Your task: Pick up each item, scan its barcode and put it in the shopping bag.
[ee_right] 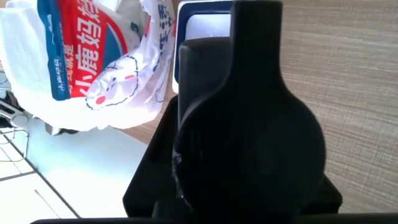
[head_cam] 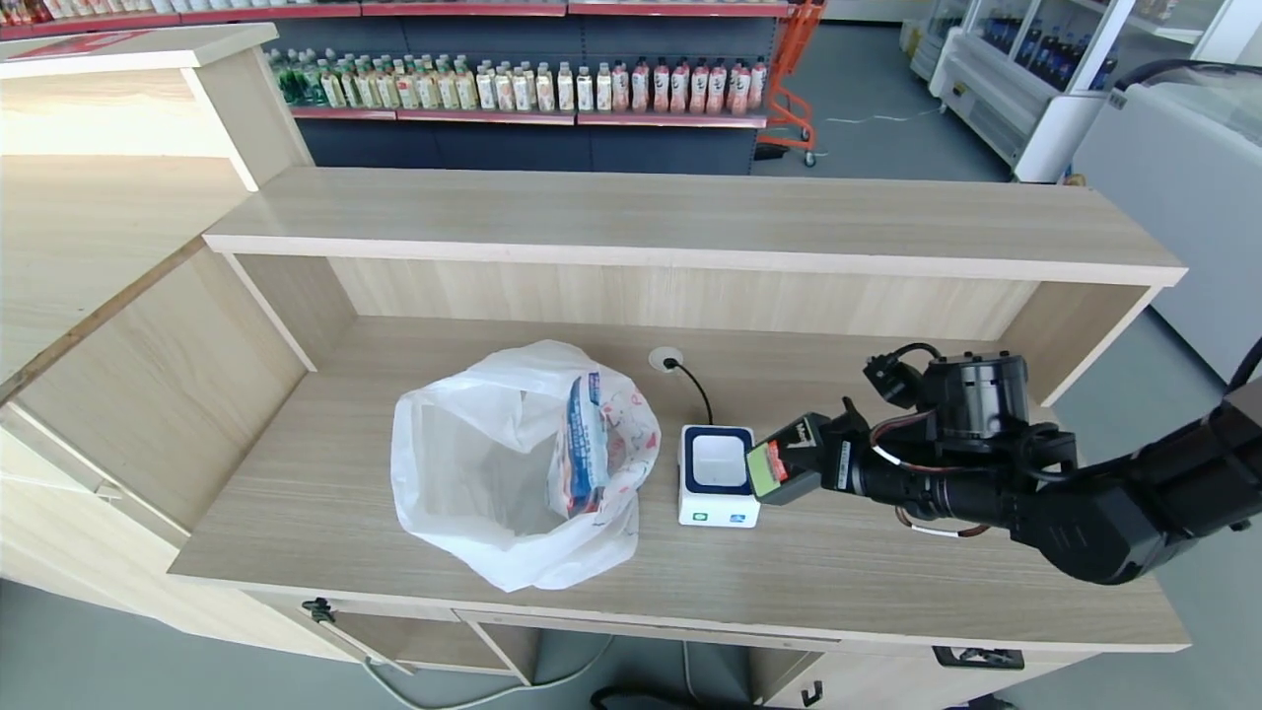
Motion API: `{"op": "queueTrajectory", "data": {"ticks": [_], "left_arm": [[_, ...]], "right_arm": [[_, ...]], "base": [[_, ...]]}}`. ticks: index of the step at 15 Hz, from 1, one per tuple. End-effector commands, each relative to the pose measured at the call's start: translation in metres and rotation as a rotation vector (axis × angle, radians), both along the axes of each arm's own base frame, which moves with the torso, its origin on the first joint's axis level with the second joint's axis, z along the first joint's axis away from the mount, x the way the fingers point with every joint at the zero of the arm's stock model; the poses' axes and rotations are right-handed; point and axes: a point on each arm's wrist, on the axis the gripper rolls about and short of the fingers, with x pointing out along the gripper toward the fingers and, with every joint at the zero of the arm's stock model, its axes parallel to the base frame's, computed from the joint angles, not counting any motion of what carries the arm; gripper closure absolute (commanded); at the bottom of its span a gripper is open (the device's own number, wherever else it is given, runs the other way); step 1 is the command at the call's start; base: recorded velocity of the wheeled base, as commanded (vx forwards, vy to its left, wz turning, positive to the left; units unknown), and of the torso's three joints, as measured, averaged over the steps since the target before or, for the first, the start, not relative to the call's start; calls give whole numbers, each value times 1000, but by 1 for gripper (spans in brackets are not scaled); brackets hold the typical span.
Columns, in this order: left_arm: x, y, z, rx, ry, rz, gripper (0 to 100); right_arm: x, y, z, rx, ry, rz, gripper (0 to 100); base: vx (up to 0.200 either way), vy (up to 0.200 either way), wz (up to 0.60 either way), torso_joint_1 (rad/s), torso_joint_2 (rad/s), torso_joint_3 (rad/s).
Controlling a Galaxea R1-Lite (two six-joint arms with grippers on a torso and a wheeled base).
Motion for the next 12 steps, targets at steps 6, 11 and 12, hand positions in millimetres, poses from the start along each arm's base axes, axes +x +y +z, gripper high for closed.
{"op": "queueTrajectory", "data": {"ticks": [6, 11, 12], "left_arm": [[0, 0, 0, 0, 0, 1, 0], [0, 0, 0, 0, 0, 1, 0], [0, 0, 0, 0, 0, 1, 0]], "right_arm": [[15, 22, -14, -2, 15, 42, 100], [28, 27, -24, 2, 30, 33, 100], [30, 27, -27, 0, 36, 31, 100]], "base": [[0, 0, 0, 0, 0, 0], [0, 0, 0, 0, 0, 0], [0, 0, 0, 0, 0, 0]]}}
